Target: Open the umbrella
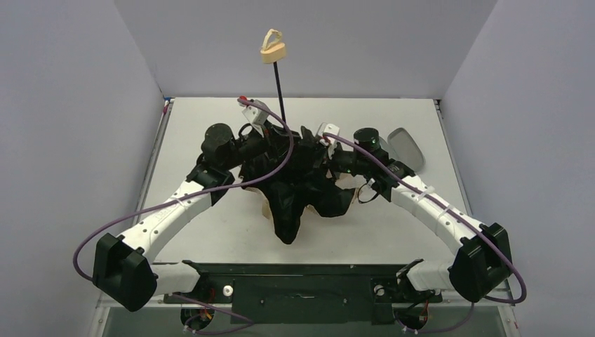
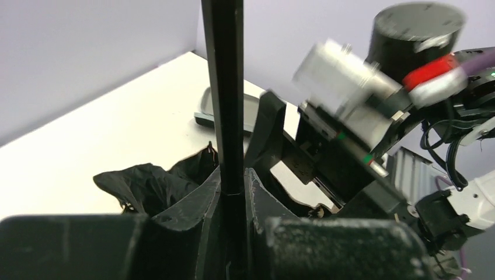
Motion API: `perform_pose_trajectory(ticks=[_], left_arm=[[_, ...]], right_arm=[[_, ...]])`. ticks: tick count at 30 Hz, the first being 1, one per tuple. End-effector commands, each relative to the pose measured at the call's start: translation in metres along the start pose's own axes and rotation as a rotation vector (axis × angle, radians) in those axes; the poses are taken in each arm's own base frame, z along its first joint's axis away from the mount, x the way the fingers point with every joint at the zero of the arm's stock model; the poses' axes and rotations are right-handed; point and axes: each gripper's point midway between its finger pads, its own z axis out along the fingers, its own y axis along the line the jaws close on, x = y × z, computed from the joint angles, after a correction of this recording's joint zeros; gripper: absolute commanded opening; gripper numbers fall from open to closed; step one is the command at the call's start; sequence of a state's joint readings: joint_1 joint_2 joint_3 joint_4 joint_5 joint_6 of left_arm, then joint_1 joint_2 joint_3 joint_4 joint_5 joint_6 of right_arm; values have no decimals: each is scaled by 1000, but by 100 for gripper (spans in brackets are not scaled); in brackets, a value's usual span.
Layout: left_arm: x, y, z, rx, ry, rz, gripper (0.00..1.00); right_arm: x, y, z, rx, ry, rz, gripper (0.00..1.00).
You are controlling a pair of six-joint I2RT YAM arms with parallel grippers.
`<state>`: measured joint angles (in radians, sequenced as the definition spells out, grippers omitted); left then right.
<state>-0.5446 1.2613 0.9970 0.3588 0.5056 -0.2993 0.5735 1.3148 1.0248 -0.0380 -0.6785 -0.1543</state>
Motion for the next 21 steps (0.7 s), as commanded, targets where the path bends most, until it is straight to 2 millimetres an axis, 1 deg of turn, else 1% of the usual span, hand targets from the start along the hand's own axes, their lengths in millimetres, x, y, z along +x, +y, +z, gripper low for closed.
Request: perform_pose_trajectory(ticks=[1, 2, 3, 4, 5, 6, 7, 8, 9, 11, 13, 14, 15, 16, 17, 18, 19, 20, 21], left_arm=[[-86, -11, -12, 30, -209, 187, 0], [-87, -9, -13, 26, -210, 191, 0], [-89, -5, -15, 18, -211, 198, 0], [-90, -3, -16, 13, -212, 201, 0], [-92, 1, -18, 3, -214, 207, 0], [-93, 3, -19, -1, -216, 210, 0], [-95, 5, -20, -7, -218, 216, 0], [-96, 6, -21, -8, -219, 224, 0], [-96, 8, -22, -9, -217, 231, 0], [-94, 8, -23, -7, -207, 252, 0], [-92, 8, -23, -8, -201, 258, 0], [-90, 8, -23, -10, -197, 255, 0], [-89, 7, -22, -7, -194, 251, 0], [-87, 5, -21, -2, -190, 247, 0], [-86, 3, -20, 2, -190, 245, 0], [-85, 0, -19, 11, -190, 241, 0], [-85, -2, -18, 17, -190, 239, 0], [-84, -5, -16, 25, -189, 237, 0], [-85, -7, -16, 27, -191, 236, 0]], right_arm=[[84, 5, -44, -64, 305, -57, 77], [94, 3, -52, -70, 343, -68, 79], [113, 9, -64, -118, 421, -102, 81], [124, 9, -70, -153, 463, -164, 81], [139, 16, -83, -185, 539, -147, 81], [148, 14, -88, -206, 572, -179, 81], [159, 14, -99, -215, 623, -158, 80], [165, 15, -106, -229, 650, -165, 80], [168, 9, -113, -210, 667, -158, 79], [165, 2, -123, -200, 676, -161, 79], [146, -4, -125, -173, 631, -155, 79], [128, -9, -122, -145, 591, -153, 78], [112, -7, -119, -147, 532, -146, 78], [85, -7, -112, -138, 446, -128, 77], [67, -7, -109, -121, 390, -132, 77], [39, -12, -99, -78, 293, -95, 77], [20, -6, -96, -51, 236, -22, 76], [-6, -11, -85, -22, 147, -66, 74], [-21, -7, -82, -1, 99, -15, 73]])
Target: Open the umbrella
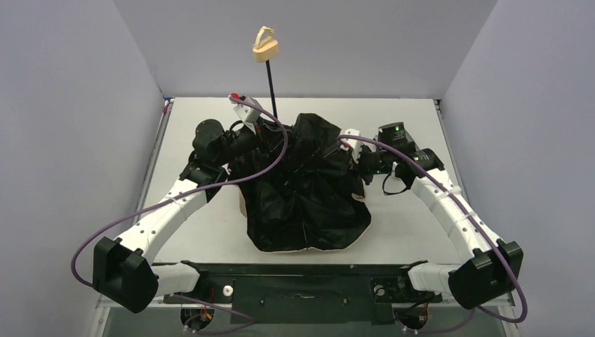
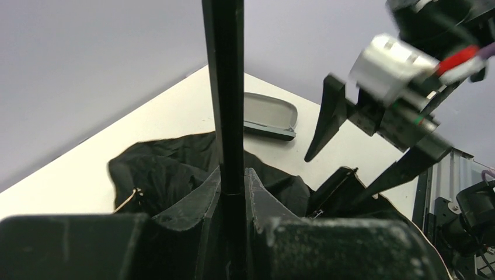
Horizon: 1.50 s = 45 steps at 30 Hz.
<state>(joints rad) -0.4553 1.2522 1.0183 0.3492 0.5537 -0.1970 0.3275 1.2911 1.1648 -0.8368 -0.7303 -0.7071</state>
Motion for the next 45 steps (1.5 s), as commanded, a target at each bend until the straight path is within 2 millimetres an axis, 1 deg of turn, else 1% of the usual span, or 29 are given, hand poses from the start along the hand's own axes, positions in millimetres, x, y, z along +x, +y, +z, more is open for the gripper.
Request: perform_pose_trajectory(ticks=[1, 2, 3, 4, 6, 7, 8, 9, 10, 13, 15, 17, 18, 19, 20, 21, 22, 23, 27, 29, 31, 34, 36, 38, 41, 42, 43, 44, 45], left_arm=[[-70, -26, -1, 54, -176, 107, 0], [-72, -27, 0, 54, -184, 99, 0], [-74, -26, 0, 49, -190, 92, 0], [-74, -25, 1, 47, -193, 77, 0], [-81, -25, 3, 44, -210, 62, 0], [-82, -24, 3, 43, -212, 58, 0], [-85, -25, 4, 44, -219, 52, 0], [-87, -25, 5, 43, -222, 46, 0], [-90, -25, 5, 42, -231, 36, 0], [-97, -23, 6, 28, -249, 21, 0], [-103, -18, 6, 7, -265, -1, 0], [-109, -12, 6, -14, -282, -35, 0], [-112, -6, 5, -33, -293, -59, 0], [-113, -2, 6, -45, -297, -72, 0], [-116, 4, 5, -66, -309, -95, 0], [-116, 8, 5, -79, -313, -108, 0], [-119, 14, 5, -93, -324, -131, 0], [-120, 16, 4, -94, -329, -137, 0], [-129, 19, 3, -80, -341, -122, 0], [-129, 14, 1, -52, -326, -93, 0], [-125, 8, -2, -26, -309, -53, 0], [-118, 1, -5, 3, -286, -5, 0], [-110, -5, -7, 30, -260, 36, 0], [-101, -13, -7, 53, -235, 75, 0], [-91, -28, -5, 97, -208, 111, 0], [-90, -31, -5, 104, -206, 113, 0], [-88, -36, -3, 117, -204, 113, 0], [-88, -39, -2, 123, -204, 112, 0], [-87, -42, -1, 129, -204, 109, 0]], right_arm=[[-128, 3, -28, 97, -411, 3, 66], [-136, 7, -27, 97, -443, 41, 58], [-156, 10, -27, 105, -504, 6, 54], [-165, 10, -24, 102, -541, 17, 45], [-173, 17, -9, 75, -550, 24, 37], [-174, 21, 4, 48, -536, 28, 36], [-176, 23, 10, 43, -532, 21, 34], [-175, 30, 25, 14, -508, 17, 34], [-173, 31, 31, 12, -492, -6, 34], [-156, 47, 64, -43, -401, -59, 34], [-140, 58, 77, -78, -339, -114, 36], [-127, 73, 85, -121, -311, -178, 43], [-120, 83, 89, -145, -293, -188, 50], [-118, 86, 89, -146, -292, -201, 55], [-115, 88, 91, -151, -281, -208, 64], [-113, 86, 93, -150, -271, -252, 68], [-102, 88, 94, -164, -224, -265, 73], [-95, 85, 97, -164, -196, -334, 74], [-33, 90, 99, -229, 9, -383, 78], [-20, 88, 93, -228, 31, -356, 78], [-19, 86, 84, -218, 11, -314, 78], [-31, 68, 62, -162, -54, -249, 78], [-50, 58, 45, -130, -123, -190, 78], [-81, 48, 26, -78, -207, -159, 75], [-129, 33, 6, 14, -376, -125, 70], [-138, 33, 1, 25, -421, -64, 68], [-159, 24, -6, 74, -502, -74, 66], [-166, 23, -8, 79, -541, -15, 65], [-184, 16, -16, 123, -612, -26, 62]])
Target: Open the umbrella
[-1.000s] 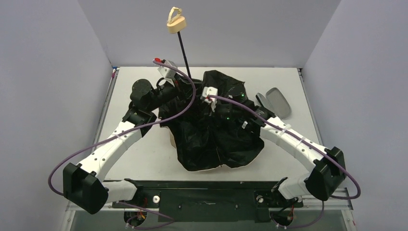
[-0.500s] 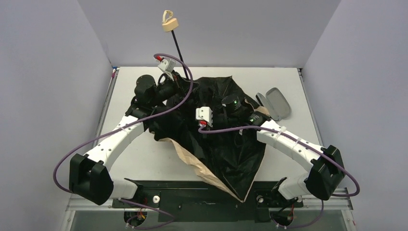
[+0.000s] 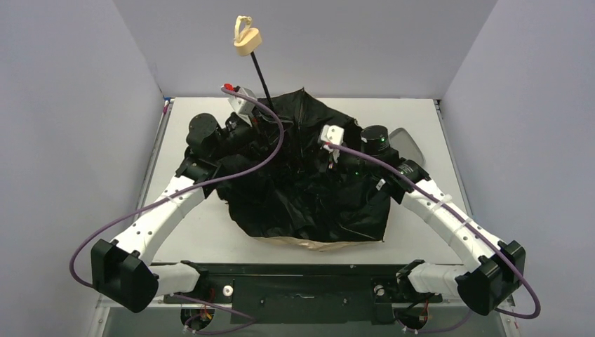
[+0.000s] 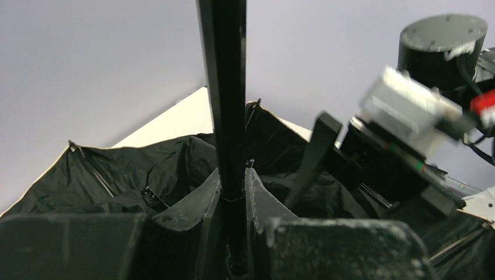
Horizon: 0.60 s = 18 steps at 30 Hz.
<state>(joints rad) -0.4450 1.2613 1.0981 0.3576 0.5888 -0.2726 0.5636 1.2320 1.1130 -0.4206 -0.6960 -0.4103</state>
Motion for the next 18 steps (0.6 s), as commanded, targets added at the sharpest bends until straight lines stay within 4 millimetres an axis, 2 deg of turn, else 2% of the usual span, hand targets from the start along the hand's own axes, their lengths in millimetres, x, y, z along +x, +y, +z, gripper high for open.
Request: perform_pose_trajectory(ticks=[1, 3, 7, 15, 18], left_arm=[[-52, -38, 1, 101, -146, 138, 0], [-53, -43, 4, 112, -149, 128, 0], [-53, -48, 9, 126, -146, 116, 0], [-57, -54, 14, 134, -148, 104, 0], [-58, -55, 14, 135, -148, 96, 0]], right_arm=[[-101, -23, -15, 131, -355, 92, 60], [-126, -37, -16, 182, -450, 111, 59], [-151, -49, -9, 210, -527, 133, 58], [-163, -43, 16, 158, -554, 126, 56], [-163, -43, 25, 149, -548, 126, 48]])
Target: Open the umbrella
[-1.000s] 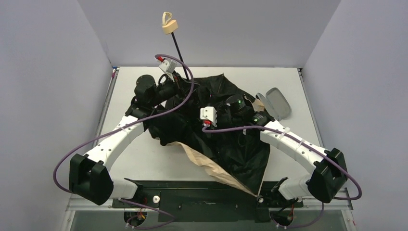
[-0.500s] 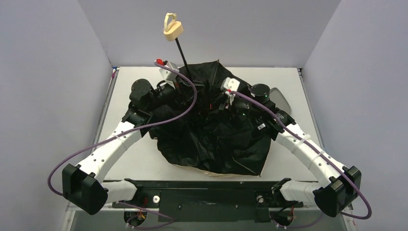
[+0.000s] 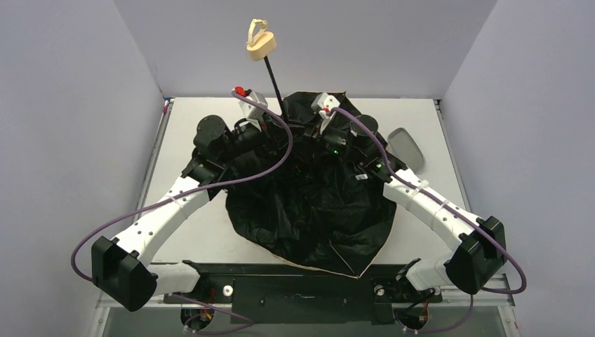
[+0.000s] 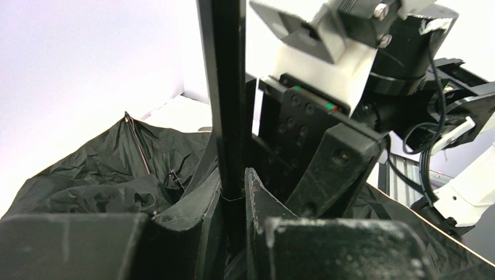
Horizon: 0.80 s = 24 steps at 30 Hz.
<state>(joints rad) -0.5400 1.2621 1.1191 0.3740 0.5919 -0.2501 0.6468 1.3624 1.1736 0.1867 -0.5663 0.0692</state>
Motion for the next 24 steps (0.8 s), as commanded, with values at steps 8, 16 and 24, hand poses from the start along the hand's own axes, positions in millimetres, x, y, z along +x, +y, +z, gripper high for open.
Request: perform_pose_trajectory(ticks=[8, 16, 24], left_arm=[[-48, 9, -8, -87, -92, 20, 27], [-4, 48, -73, -294, 83, 191, 67], [42, 39, -62, -341, 312, 405, 91]], right_arm=[[-36, -7, 13, 36, -98, -21, 0], [-40, -33, 7, 142, -138, -11, 0], [-35, -46, 11, 228, -115, -42, 0]])
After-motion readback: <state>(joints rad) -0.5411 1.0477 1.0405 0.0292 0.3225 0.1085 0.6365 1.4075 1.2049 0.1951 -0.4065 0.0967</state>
